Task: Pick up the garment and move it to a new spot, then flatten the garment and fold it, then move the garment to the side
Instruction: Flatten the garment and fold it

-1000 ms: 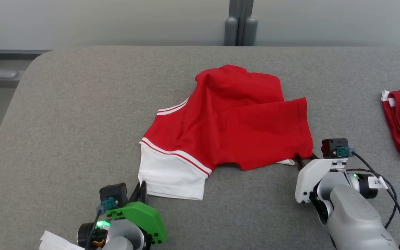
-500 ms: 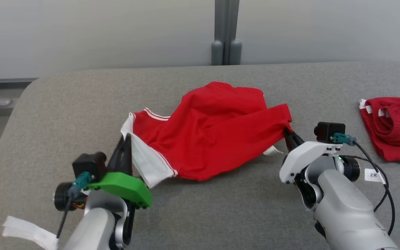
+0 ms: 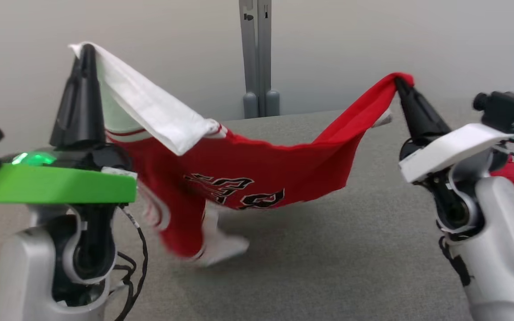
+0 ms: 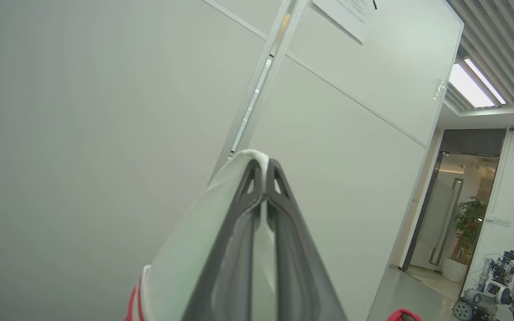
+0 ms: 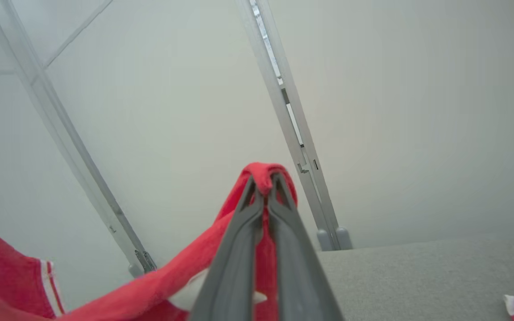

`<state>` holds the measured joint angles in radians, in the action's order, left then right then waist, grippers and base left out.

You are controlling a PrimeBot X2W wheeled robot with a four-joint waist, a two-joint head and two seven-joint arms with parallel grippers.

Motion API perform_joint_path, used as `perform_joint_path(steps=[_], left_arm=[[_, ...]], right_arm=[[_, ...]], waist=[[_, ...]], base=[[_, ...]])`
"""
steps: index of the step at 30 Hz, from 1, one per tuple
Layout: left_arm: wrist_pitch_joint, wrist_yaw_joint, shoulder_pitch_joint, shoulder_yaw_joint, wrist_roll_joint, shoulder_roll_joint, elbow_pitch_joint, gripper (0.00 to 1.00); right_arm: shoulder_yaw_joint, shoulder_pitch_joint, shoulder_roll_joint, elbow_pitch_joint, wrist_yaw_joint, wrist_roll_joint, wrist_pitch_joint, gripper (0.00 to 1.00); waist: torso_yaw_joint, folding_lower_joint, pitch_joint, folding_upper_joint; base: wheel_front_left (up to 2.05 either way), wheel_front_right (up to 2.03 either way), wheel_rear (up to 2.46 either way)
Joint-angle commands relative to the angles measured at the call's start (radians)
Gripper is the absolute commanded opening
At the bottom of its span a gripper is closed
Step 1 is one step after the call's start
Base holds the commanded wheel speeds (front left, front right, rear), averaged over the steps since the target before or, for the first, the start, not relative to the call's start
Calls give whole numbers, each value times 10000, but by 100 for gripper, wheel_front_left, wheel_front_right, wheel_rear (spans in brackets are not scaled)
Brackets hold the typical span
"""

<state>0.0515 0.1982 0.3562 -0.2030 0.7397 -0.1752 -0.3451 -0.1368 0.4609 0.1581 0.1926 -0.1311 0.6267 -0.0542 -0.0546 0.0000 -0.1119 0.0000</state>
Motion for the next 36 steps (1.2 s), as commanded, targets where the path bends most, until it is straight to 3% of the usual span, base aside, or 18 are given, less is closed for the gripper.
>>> perform_joint_path(steps=[1,10,13,17,23,28,31,36], left_arm=[[214,158,207,150,212,-13,-500,0],[1735,887,1268,445,712,-353,-3303,0],[2177,1109,1740,462,582,-583,-3680,0],[2477,1278,1999,299,411,-694,-3471,0],[2774,1082,2827,-64,369,-693,-1902,0],[2531,345,5156,-440,-361,-938,978,0],[1578,-245,6978,-562,-731,-558,3154,0],[-989,-1331,9275,-603,-1350,-7,6559,0]], right_arm=[[350,-369,51,-926,9,102,-392,0],[3009,-1561,-622,-6813,4,273,-3321,0],[3625,-1677,-795,-7935,6,232,-4072,0],[3960,-1781,-975,-8265,6,242,-4669,0],[3632,-1071,-1048,-6899,4,76,-4626,0],[2955,1337,-1060,-3998,4,-1039,-3613,0],[2659,3321,-1008,-1948,4,-2148,-2474,0],[2958,6091,-1074,1652,4,-3446,-259,0]], waist=[[-305,0,-242,0],[-639,0,-65,0],[-719,0,163,0],[-791,0,618,0],[-745,0,2170,0],[-712,0,3489,0],[-519,0,3850,0],[-296,0,3896,0]], base=[[0,0,0],[0,0,0],[0,0,0],[0,0,0],[0,0,0],[0,0,0],[0,0,0],[0,0,0]])
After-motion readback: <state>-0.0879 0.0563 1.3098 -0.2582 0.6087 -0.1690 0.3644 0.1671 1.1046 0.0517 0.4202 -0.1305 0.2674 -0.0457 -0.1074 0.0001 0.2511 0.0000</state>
